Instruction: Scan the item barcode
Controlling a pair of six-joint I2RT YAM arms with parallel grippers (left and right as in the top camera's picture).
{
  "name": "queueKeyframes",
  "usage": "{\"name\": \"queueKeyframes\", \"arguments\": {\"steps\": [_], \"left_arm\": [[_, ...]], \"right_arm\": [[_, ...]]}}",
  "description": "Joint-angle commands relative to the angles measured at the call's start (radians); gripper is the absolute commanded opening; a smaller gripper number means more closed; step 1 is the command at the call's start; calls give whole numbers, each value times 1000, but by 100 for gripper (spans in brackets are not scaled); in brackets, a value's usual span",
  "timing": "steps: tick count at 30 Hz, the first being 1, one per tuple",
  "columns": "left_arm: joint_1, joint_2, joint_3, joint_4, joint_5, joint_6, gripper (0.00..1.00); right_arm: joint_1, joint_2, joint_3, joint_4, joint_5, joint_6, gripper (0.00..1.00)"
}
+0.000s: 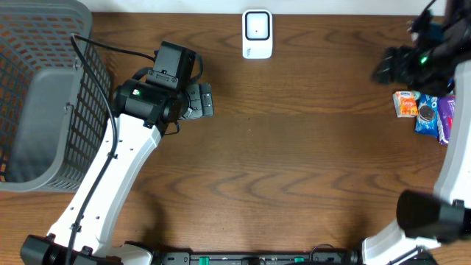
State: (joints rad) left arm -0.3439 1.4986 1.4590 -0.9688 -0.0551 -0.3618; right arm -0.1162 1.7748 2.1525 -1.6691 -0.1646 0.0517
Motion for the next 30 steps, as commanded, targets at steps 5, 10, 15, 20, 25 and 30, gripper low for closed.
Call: {"name": "queueKeyframes", "arguments": {"steps": [5, 10, 15, 20, 25, 30], "left_arm": [[2, 5, 4, -3, -6, 10, 98], [2, 5, 4, -3, -6, 10, 98], [2, 5, 4, -3, -6, 10, 98], [2, 5, 4, -3, -6, 10, 98], [2, 5, 4, -3, -6, 10, 98], [2, 5, 4, -3, -6, 10, 98]], "right_arm": [[105, -390, -539, 269, -3, -41, 99], [105, -665, -771, 333, -10, -23, 99], [105, -817, -816, 282, -39, 26, 99], [105, -909, -816, 243, -43, 48, 99], [105, -930, -816, 194, 4, 21, 99], [105, -930, -816, 158, 9, 22, 99]]}}
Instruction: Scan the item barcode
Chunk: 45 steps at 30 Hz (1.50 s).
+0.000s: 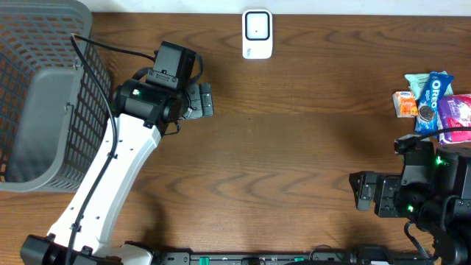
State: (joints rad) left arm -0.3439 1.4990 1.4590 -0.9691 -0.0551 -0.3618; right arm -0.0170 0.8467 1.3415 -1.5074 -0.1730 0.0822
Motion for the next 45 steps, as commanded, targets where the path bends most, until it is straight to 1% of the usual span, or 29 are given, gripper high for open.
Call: {"name": "queueKeyframes", "arguments": {"steps": [1, 9, 14, 17, 21, 24, 27, 29, 30, 31, 34, 35, 41, 45], "left_arm": [[2, 5, 4, -3, -6, 10, 98], [2, 5, 4, -3, -6, 10, 98], [2, 5, 4, -3, -6, 10, 98], [2, 5, 4, -3, -6, 10, 98], [2, 5, 4, -3, -6, 10, 98], [2, 5, 4, -3, -6, 10, 98], [2, 5, 4, -3, -6, 10, 98], [2, 5, 4, -3, -6, 10, 98], [2, 5, 4, -3, -6, 10, 98], [2, 5, 4, -3, -6, 10, 98], [2, 5, 4, -3, -6, 10, 98], [2, 5, 4, -3, -6, 10, 98], [2, 5, 4, -3, -6, 10, 98], [2, 5, 4, -3, -6, 10, 98]], "right_arm": [[5, -2, -5, -10, 17, -9, 99], [5, -2, -5, -5, 14, -9, 99], [6, -13, -14, 47, 13, -9, 99], [6, -93, -84, 158, 5, -37, 99], [5, -230, -230, 269, 7, -47, 99], [6, -376, -414, 428, 6, -56, 99], [24, -485, -578, 595, 6, -55, 99], [39, -537, -654, 678, 6, -66, 99], [53, -586, -726, 755, 6, -82, 99], [58, -602, -753, 784, 6, -85, 99], [76, -714, -924, 977, 11, -99, 99], [76, -723, -940, 997, 11, -99, 99], [75, -795, -1104, 1239, 26, -98, 99], [75, -812, -1177, 1361, 50, -98, 99]]}}
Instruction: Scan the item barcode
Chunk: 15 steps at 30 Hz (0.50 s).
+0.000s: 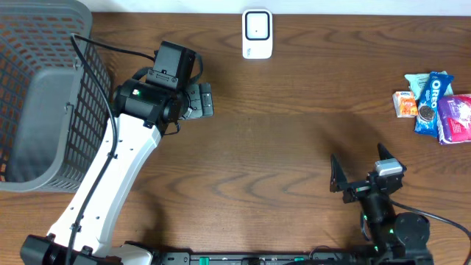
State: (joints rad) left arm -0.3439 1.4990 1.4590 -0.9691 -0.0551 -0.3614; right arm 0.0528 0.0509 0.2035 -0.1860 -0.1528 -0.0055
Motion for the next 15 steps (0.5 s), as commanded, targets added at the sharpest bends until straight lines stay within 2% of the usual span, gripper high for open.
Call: {"name": "queueKeyframes", "arguments": {"steps": [1, 6, 15], "left_arm": [[2, 5, 4, -3, -6, 10, 98], [2, 5, 4, -3, -6, 10, 98], [2, 5, 4, -3, -6, 10, 98]], "right_arm": [[5, -20, -59, 73, 40, -11, 99], [-6, -46, -134, 182, 58, -11, 99], [-45, -46, -182, 241, 71, -10, 99]]}}
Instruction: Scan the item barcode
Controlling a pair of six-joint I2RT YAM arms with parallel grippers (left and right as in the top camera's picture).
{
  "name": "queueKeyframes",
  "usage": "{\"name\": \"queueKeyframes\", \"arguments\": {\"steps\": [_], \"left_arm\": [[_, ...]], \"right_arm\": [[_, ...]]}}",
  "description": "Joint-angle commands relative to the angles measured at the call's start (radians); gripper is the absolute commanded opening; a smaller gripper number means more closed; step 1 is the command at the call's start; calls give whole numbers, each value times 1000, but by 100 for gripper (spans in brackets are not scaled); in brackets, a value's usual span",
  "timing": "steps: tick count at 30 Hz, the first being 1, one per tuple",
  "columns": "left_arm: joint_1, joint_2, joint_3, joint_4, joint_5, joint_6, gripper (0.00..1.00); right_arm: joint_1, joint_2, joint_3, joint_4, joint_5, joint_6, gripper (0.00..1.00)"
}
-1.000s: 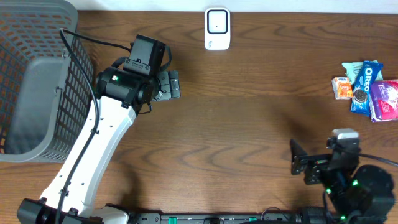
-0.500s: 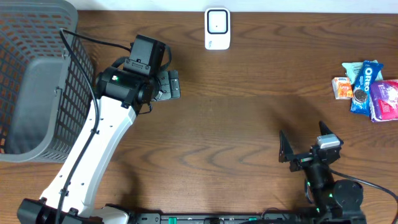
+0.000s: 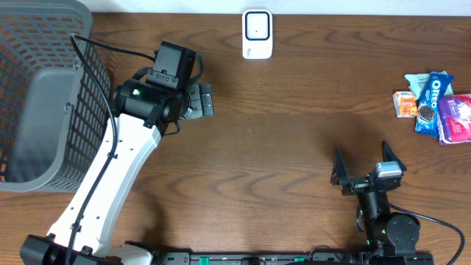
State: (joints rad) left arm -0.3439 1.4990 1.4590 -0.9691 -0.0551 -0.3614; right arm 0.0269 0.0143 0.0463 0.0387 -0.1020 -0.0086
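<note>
The white barcode scanner (image 3: 257, 34) stands at the table's far edge, centre. A heap of snack packs lies at the far right: a blue Oreo pack (image 3: 435, 97), a small orange pack (image 3: 405, 104), a purple pack (image 3: 456, 118) and a green one (image 3: 417, 79). My right gripper (image 3: 363, 163) is by the near edge, well short of the snacks, open and empty, fingers spread and pointing away from the near edge. My left gripper (image 3: 205, 99) hovers left of centre, far from scanner and snacks, with nothing seen in it; its jaws are too foreshortened to read.
A large grey mesh basket (image 3: 44, 103) fills the left side, just beside the left arm's white link (image 3: 110, 177). A black cable runs from the basket side to the left wrist. Bare brown tabletop (image 3: 294, 147) lies between the two grippers.
My right gripper has shifted slightly to the right and squared up, its two fingers now spread evenly. The left arm and the snacks are unchanged.
My right arm was first over the snack heap at the far right, hiding part of it. Then it was drawn back to the near right with all packs lying uncovered. Later it sat folded by the near edge, open and empty, as now. My left arm stayed still.
</note>
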Motion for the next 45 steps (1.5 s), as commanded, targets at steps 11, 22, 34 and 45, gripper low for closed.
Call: {"name": "queueKeyframes", "arguments": {"steps": [11, 22, 34, 45], "left_arm": [[2, 5, 4, -3, -6, 10, 98], [2, 5, 4, -3, -6, 10, 98], [2, 5, 4, -3, -6, 10, 98], [2, 5, 4, -3, -6, 10, 98]], "right_arm": [[-47, -10, -41, -45, 49, 14, 99], [-66, -10, -41, -114, 48, 41, 99], [-59, -10, -41, -114, 41, 56, 99], [-23, -10, -41, -113, 41, 34, 99]]}}
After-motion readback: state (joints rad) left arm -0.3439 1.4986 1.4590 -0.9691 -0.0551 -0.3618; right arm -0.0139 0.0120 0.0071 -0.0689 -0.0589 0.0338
